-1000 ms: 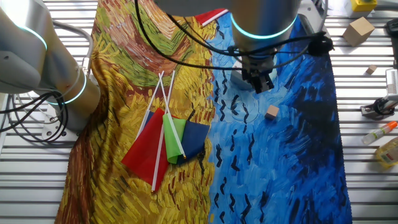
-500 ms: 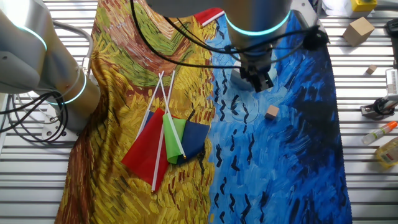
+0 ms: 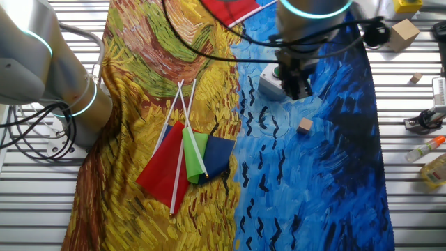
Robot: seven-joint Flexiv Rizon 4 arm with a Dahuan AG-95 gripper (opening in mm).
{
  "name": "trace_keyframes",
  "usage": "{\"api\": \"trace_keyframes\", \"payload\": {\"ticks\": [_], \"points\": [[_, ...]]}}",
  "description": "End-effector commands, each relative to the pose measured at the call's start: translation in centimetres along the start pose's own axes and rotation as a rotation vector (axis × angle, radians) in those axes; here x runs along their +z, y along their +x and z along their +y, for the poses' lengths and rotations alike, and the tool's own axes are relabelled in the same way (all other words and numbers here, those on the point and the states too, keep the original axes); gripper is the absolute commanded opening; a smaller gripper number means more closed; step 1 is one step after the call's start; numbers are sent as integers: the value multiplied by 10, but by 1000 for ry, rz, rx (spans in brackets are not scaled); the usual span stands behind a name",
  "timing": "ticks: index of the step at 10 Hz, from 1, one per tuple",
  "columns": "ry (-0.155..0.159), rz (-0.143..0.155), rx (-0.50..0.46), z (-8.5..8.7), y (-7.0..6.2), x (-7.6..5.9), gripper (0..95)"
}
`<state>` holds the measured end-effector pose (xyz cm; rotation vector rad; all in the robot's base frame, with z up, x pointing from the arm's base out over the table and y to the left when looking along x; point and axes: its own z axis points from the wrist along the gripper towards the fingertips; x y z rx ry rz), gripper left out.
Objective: Pick up the small block on the left and move it to the right
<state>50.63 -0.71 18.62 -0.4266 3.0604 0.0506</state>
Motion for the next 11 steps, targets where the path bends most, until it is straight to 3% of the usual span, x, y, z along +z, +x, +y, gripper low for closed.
{"api": "trace_keyframes", "payload": {"ticks": [1, 2, 3, 11], "points": [[-12, 23, -22, -7, -3, -28, 0], [-17, 45, -19, -9, -6, -44, 0], [-19, 62, -13, -9, -8, -50, 0], [-19, 53, -7, -6, -7, -34, 0]]}}
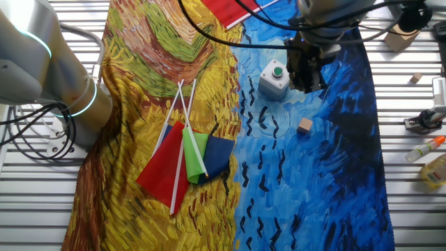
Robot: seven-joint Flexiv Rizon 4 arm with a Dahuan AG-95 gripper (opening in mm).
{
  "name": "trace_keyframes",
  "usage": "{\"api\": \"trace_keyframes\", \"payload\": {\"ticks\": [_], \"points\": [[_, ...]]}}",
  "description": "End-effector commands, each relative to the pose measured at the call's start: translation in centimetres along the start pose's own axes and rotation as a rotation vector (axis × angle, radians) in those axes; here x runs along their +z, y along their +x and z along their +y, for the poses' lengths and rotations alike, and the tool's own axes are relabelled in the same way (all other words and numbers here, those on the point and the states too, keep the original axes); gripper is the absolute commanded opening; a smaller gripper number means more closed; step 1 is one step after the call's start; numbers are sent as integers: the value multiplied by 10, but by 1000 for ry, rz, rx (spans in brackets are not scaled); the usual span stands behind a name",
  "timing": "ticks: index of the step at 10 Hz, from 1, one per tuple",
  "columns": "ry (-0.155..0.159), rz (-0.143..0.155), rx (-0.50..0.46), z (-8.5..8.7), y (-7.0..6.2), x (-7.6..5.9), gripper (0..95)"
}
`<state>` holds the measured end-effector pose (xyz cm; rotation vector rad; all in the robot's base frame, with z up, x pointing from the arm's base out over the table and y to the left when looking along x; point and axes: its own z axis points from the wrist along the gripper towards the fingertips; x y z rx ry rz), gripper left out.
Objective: Pick up the small block on the left and move it to the right
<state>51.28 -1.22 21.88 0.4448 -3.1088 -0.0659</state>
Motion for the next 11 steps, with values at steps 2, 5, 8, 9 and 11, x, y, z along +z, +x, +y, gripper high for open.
{"api": "trace_keyframes", "payload": {"ticks": [2, 5, 8, 9, 11], "points": [[-2, 0, 0, 0, 0, -1, 0], [-2, -8, -4, 0, 0, -1, 0], [-4, -3, -9, 0, 0, -1, 0], [3, 10, -19, 0, 0, -1, 0], [29, 28, -54, 0, 0, -1, 0]]}}
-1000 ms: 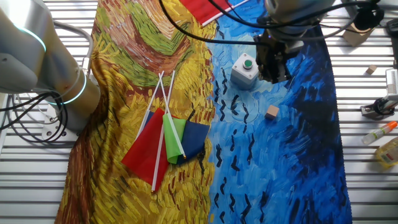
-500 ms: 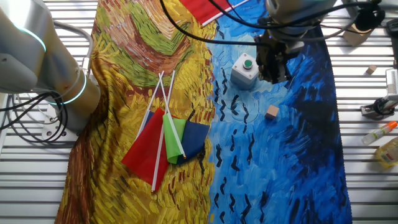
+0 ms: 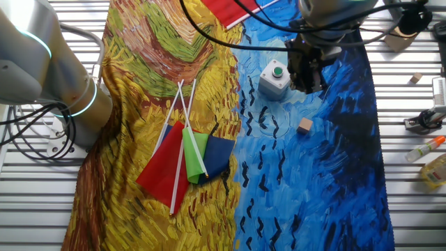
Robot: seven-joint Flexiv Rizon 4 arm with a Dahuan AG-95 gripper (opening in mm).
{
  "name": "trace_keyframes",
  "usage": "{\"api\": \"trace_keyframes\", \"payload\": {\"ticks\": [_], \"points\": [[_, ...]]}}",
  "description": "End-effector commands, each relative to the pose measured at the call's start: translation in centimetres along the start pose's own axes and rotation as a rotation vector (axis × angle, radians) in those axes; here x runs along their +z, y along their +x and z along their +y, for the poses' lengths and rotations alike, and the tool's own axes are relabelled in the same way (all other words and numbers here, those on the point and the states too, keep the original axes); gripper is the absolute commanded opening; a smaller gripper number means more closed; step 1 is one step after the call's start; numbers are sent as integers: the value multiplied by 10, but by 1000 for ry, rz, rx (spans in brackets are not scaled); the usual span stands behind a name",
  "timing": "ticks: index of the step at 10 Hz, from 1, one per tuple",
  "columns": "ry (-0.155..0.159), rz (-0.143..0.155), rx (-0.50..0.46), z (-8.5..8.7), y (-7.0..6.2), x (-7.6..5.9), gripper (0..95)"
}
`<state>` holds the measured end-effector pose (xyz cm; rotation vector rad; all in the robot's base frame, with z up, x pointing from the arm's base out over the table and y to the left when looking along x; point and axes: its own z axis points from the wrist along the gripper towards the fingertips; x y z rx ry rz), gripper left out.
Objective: Pick up the small block on the left and move it to the right
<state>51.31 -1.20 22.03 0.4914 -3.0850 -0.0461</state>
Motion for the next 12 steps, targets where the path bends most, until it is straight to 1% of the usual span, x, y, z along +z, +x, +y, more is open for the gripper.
{"api": "trace_keyframes", "payload": {"ticks": [1, 2, 3, 4, 5, 6, 7, 8, 9, 11, 12], "points": [[45, 19, -62, 0, 0, 0, 0], [48, 20, -74, 0, 0, 0, 0], [70, 29, -106, 0, 0, 0, 0], [71, 29, -116, 0, 0, 0, 0], [70, 15, -152, 0, 0, 0, 0], [52, 15, -142, 0, 0, 0, 0], [35, 3, -129, 0, 0, 0, 0], [-1, -16, -108, 0, 0, 0, 0], [2, -10, -110, 0, 0, 0, 0], [-2, -4, -105, 0, 0, 0, 0], [8, 5, -96, 0, 0, 0, 0]]}}
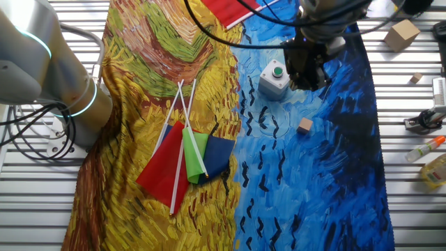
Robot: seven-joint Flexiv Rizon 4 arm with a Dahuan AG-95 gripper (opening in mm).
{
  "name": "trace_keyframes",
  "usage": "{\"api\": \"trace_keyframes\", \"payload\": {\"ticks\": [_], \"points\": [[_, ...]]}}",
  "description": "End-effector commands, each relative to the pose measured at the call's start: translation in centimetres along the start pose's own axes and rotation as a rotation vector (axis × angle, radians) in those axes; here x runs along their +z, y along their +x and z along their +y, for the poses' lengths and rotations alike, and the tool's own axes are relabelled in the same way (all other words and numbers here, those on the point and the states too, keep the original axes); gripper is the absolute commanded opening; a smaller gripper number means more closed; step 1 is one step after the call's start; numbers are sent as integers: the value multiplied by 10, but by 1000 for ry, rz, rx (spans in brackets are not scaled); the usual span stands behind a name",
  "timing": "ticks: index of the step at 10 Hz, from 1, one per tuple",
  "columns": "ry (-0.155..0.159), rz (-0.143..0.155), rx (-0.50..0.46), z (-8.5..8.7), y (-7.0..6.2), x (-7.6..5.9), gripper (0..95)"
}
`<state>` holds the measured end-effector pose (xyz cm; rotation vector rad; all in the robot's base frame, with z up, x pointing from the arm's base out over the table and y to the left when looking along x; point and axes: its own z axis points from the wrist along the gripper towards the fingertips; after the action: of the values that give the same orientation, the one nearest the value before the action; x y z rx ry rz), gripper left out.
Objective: Pick up the small block on the left and move it to the right
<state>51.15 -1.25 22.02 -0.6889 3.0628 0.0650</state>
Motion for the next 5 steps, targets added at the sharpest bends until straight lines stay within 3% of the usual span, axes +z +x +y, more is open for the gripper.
{"api": "trace_keyframes", "payload": {"ticks": [1, 5], "points": [[15, 29, 35, 0, -1, 0, 0], [10, 27, 30, 0, -1, 0, 0]]}}
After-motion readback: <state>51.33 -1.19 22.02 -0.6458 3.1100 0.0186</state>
